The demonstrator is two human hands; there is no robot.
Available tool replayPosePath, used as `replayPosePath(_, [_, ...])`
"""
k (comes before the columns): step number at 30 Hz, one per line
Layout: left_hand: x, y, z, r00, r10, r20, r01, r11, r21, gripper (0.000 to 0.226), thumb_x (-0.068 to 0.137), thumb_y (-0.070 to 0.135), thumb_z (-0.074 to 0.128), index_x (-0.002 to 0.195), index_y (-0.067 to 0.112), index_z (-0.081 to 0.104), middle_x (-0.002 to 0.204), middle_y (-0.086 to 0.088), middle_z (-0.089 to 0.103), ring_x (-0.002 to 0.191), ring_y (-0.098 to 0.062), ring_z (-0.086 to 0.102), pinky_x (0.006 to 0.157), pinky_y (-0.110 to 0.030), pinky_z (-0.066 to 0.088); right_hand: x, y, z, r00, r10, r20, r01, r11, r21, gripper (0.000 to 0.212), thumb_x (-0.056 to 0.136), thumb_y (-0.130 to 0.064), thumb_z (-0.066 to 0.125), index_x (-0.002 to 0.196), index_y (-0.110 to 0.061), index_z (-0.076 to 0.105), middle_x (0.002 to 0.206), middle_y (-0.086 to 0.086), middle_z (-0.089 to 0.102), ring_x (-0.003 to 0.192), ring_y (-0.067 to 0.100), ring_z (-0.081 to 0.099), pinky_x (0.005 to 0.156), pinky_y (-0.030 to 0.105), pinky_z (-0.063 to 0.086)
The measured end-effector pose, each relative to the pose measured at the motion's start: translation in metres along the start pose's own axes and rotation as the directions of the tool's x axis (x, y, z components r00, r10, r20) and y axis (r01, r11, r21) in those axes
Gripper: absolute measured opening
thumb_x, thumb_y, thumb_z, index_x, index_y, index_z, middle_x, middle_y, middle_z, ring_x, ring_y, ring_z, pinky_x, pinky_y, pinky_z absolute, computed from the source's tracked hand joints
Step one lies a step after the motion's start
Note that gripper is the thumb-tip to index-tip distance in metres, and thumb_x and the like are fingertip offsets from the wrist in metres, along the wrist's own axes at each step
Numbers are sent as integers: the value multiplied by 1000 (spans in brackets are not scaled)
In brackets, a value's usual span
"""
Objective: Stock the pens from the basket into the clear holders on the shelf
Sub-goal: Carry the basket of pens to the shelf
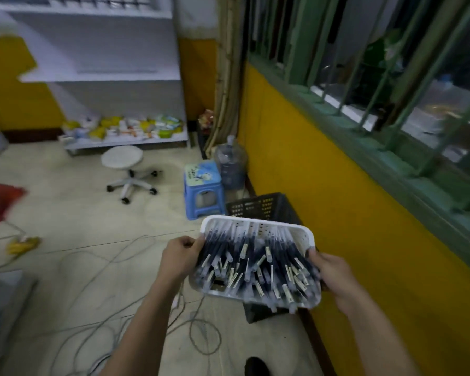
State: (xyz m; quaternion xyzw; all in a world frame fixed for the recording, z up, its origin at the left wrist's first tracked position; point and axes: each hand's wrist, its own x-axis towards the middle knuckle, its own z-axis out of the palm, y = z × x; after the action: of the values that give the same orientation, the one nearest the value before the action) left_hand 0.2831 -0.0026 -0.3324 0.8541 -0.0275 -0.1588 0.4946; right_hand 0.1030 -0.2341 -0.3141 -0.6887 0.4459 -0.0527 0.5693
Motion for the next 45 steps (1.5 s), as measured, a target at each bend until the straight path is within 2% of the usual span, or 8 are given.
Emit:
replayPosePath(4, [18, 11, -18, 989, -73, -131, 66, 996, -60, 44, 89, 43, 63, 69, 4, 68, 53, -2, 60, 53, -16, 54, 57, -27, 41, 60, -34, 27, 987, -48, 151, 53, 998, -34, 32, 99, -39, 49, 94, -17, 71, 84, 0, 76, 85, 19, 71, 88, 41, 53])
replayPosePath(8, [34, 19, -40, 956, -144, -256, 107, 982, -155, 37, 86, 41, 66, 72, 7, 71, 50, 1, 60, 52, -16, 54, 59, -29, 46, 105, -81, 55, 948, -129, 290, 157, 985, -74, 36, 99, -39, 49, 88, -15, 73, 80, -1, 75, 83, 18, 70, 79, 34, 53])
replayPosePath(13, [50, 7, -65, 905, -237, -355, 159, 959, -235, 31, 89, 33, 65, 74, 6, 70, 55, -2, 62, 56, -20, 56, 62, -35, 49, 146, -119, 103, 883, -196, 427, 272, 954, -125, 37, 96, -44, 54, 92, -13, 75, 89, 1, 75, 89, 21, 70, 92, 43, 53])
replayPosePath(21, [97, -25, -115, 843, -322, -431, 251, 944, -214, 31, 91, 32, 62, 70, 11, 70, 65, -6, 68, 61, -18, 61, 62, -33, 51, 177, -164, 203, 810, -155, 565, 326, 920, -215, 34, 97, -35, 55, 81, -12, 74, 81, 5, 75, 81, 22, 70, 81, 33, 52])
replayPosePath(25, [153, -52, -155, 827, -360, -433, 271, 928, -254, 30, 91, 30, 63, 70, 10, 70, 67, -7, 69, 65, -21, 62, 67, -37, 53, 200, -190, 276, 826, -169, 538, 355, 897, -262, 40, 96, -36, 57, 87, -1, 74, 83, 16, 74, 86, 31, 70, 87, 42, 52])
replayPosePath(35, [297, -82, -279, 846, -352, -401, 284, 933, -220, 30, 92, 33, 59, 74, 12, 70, 68, -3, 70, 70, -19, 65, 61, -30, 48, 236, -267, 427, 854, -152, 498, 304, 922, -241, 35, 93, -37, 60, 94, -5, 73, 91, 20, 72, 91, 35, 69, 89, 49, 53])
replayPosePath(39, [345, -77, -301, 861, -331, -385, 288, 943, -166, 32, 91, 39, 59, 71, 16, 69, 66, -2, 70, 71, -21, 66, 71, -40, 54, 260, -288, 457, 876, -137, 463, 267, 937, -228, 34, 93, -39, 60, 93, -8, 74, 86, 12, 74, 87, 31, 70, 87, 46, 55])
replayPosePath(45, [416, -64, -313, 872, -336, -355, 303, 942, -146, 32, 93, 33, 58, 71, 12, 68, 65, -3, 67, 64, -18, 61, 59, -28, 45, 312, -318, 492, 889, -110, 444, 231, 946, -227, 41, 93, -45, 59, 82, -8, 75, 77, 13, 73, 77, 29, 67, 71, 32, 48])
